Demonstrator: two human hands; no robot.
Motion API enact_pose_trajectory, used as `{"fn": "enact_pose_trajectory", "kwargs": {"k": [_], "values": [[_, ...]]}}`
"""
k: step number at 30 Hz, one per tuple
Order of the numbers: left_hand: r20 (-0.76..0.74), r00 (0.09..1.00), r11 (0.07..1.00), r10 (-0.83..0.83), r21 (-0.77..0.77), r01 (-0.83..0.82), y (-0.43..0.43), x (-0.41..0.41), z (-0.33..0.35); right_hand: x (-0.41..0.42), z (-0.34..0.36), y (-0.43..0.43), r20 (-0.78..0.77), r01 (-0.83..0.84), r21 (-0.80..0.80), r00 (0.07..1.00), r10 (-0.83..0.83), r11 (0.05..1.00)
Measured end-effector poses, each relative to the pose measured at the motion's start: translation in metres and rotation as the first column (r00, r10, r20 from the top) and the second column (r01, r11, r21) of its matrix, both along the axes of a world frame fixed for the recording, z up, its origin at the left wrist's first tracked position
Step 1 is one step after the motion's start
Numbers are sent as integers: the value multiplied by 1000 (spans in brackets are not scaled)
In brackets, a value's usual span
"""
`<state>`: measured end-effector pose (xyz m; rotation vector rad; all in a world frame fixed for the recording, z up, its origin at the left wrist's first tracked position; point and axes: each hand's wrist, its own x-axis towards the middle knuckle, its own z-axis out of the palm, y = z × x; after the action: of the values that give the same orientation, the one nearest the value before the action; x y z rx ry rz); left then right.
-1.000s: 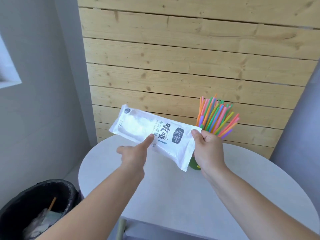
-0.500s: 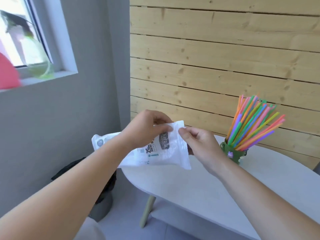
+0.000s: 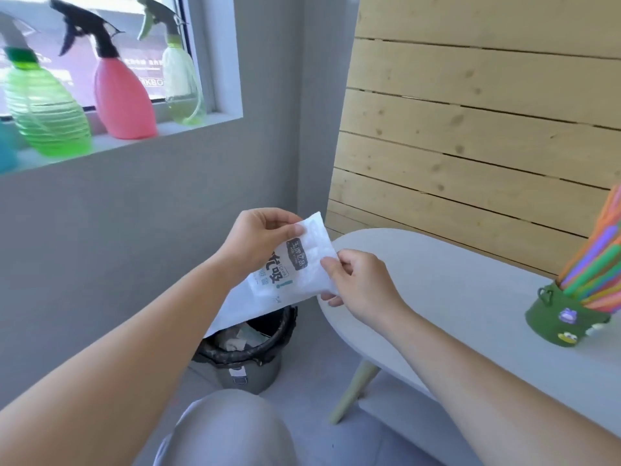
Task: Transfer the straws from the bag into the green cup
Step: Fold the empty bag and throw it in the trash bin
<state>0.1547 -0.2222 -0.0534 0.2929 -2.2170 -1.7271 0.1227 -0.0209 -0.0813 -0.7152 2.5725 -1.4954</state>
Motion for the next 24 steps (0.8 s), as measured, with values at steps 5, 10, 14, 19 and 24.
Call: {"fn": "enact_pose_trajectory", "kwargs": {"k": [5, 10, 14, 19, 24], "values": [[50, 999, 998, 19, 57, -22, -34, -9, -39, -12, -19, -33, 20, 29, 146, 999, -33, 989], [69, 994, 995, 81, 58, -85, -63, -24, -76, -40, -31, -63, 44, 41, 237, 998, -52, 971], [108, 990, 995, 95, 27, -98, -86, -28, -102, -64, -33, -76, 74, 20, 222, 997, -38, 975], [117, 990, 996, 77, 37, -82, -101, -31, -129, -87, -36, -91, -38, 140, 100, 990, -137, 985], [138, 988, 997, 65, 35, -71, -103, -39, -145, -97, -48, -100, -22, 79, 184, 997, -76, 980]]}}
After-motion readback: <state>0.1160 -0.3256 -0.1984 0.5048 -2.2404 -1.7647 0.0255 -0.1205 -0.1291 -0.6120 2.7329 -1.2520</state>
